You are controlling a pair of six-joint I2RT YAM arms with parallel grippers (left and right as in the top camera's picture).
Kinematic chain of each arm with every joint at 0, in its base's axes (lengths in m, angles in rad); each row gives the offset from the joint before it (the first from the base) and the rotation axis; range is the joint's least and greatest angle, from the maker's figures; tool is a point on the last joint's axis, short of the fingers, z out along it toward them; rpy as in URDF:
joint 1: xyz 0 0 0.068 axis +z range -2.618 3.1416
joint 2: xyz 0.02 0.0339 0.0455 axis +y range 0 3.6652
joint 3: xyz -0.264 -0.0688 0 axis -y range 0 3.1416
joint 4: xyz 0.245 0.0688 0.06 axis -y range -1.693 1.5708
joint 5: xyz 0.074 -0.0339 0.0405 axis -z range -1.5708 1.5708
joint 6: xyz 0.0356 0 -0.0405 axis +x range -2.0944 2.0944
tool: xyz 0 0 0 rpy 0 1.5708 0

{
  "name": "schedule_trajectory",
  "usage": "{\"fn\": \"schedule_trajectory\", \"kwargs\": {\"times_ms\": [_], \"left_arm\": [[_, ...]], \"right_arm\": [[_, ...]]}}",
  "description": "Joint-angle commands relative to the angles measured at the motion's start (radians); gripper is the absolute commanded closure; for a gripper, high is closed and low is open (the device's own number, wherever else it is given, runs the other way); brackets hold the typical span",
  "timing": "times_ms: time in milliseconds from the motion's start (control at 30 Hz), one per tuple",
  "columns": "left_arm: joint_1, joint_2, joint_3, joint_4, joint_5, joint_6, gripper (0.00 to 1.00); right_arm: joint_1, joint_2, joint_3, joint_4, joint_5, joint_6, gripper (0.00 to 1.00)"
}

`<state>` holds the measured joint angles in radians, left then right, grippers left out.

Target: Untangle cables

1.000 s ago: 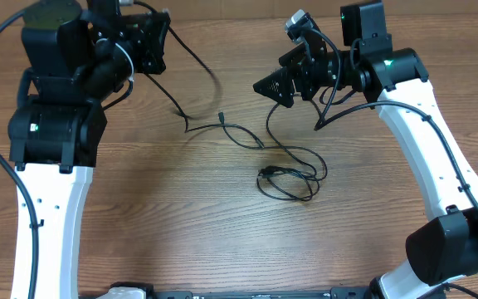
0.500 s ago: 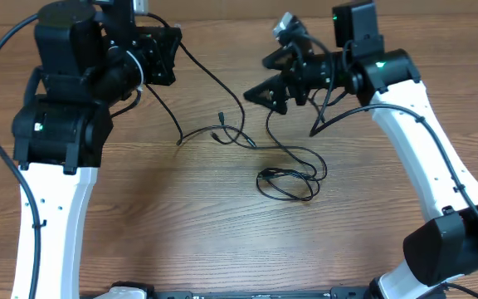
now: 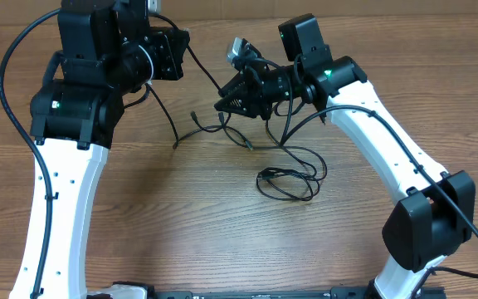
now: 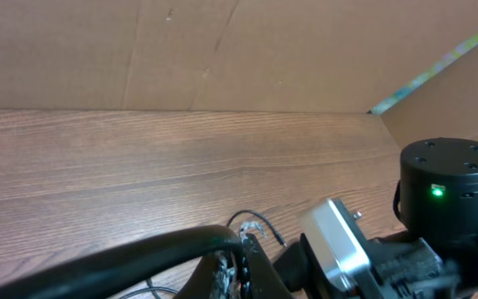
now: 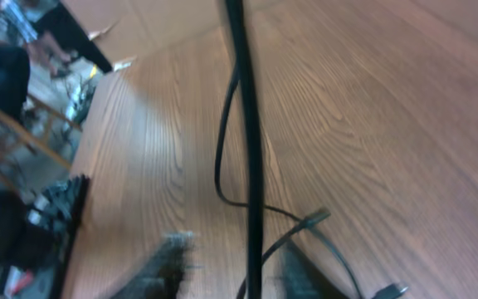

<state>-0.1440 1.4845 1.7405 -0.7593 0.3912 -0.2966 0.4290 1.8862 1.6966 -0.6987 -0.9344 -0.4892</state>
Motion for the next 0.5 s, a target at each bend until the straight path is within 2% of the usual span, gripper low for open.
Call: {"fn": "schedule_trajectory", "kwargs": {"times_ms": [0,67,100,133,167,200,467], "left_arm": [[-0.020,0.003,0.026,0.004,0.001,0.001,0.96],[-0.038,0.004,0.026,0.007,-0.001,0.000,0.96],[-0.049,0.005,0.026,0.010,-0.004,-0.001,0.96],[-0.061,0.006,0.026,0.014,-0.010,-0.004,0.95],[-0.075,0.008,0.026,0.022,-0.012,-0.004,0.95],[-0.086,0.010,0.026,0.027,-0.013,-0.004,0.95],[-0.105,0.013,0.026,0.022,-0.035,-0.003,0.95]], "right_arm": [[0.003,0.006,0.007,0.008,-0.011,-0.010,0.51],[0.003,0.006,0.007,0.014,-0.011,-0.009,0.53],[0.003,0.006,0.007,0.018,-0.012,-0.008,0.57],[0.003,0.006,0.007,0.022,-0.016,-0.005,0.68],[0.003,0.006,0.007,0.024,-0.023,-0.006,0.91],[0.003,0.006,0.007,0.024,-0.030,-0.005,0.96],[-0.016,0.006,0.007,0.018,-0.021,0.008,0.96]]}}
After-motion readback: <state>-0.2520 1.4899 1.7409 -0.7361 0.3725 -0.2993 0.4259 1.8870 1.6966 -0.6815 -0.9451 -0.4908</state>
